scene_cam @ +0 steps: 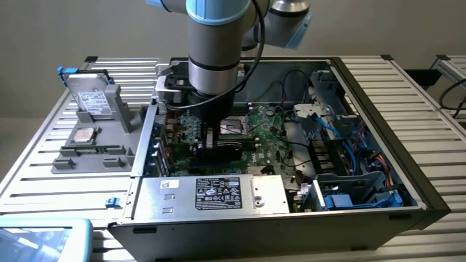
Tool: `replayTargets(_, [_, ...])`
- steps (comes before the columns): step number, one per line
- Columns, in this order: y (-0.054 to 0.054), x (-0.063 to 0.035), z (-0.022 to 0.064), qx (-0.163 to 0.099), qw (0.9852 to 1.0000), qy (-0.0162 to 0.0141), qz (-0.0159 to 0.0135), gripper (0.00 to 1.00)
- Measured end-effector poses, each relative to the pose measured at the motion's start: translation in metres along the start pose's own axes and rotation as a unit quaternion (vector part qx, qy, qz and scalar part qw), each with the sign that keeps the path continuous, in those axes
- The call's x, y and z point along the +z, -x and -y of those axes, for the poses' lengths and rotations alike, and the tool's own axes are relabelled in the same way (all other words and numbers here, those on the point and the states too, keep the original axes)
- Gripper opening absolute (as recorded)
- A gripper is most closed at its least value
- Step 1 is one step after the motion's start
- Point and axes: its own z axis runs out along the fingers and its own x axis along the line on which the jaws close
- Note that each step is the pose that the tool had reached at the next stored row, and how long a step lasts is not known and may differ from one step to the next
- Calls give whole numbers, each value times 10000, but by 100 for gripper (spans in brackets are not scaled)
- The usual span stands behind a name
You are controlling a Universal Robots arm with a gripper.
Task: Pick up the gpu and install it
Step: 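Insert the gpu into the slot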
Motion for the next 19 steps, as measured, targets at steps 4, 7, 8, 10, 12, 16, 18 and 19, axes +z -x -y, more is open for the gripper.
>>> replayTargets(4, [0, 3, 1, 40, 10000, 2, 1, 28])
replayTargets(7, [0, 5, 1, 41, 10000, 2, 2, 28])
replayTargets(8, [0, 5, 1, 41, 10000, 2, 3, 28])
replayTargets(10, [0, 5, 1, 40, 10000, 1, 3, 28])
replayTargets(12, [0, 5, 1, 34, 10000, 2, -2, 28])
replayTargets(16, [0, -12, 1, 17, 10000, 42, -17, 28])
replayTargets(18, [0, -29, 1, 11, 10000, 52, -20, 28])
replayTargets(19, [0, -29, 1, 11, 10000, 52, -20, 28])
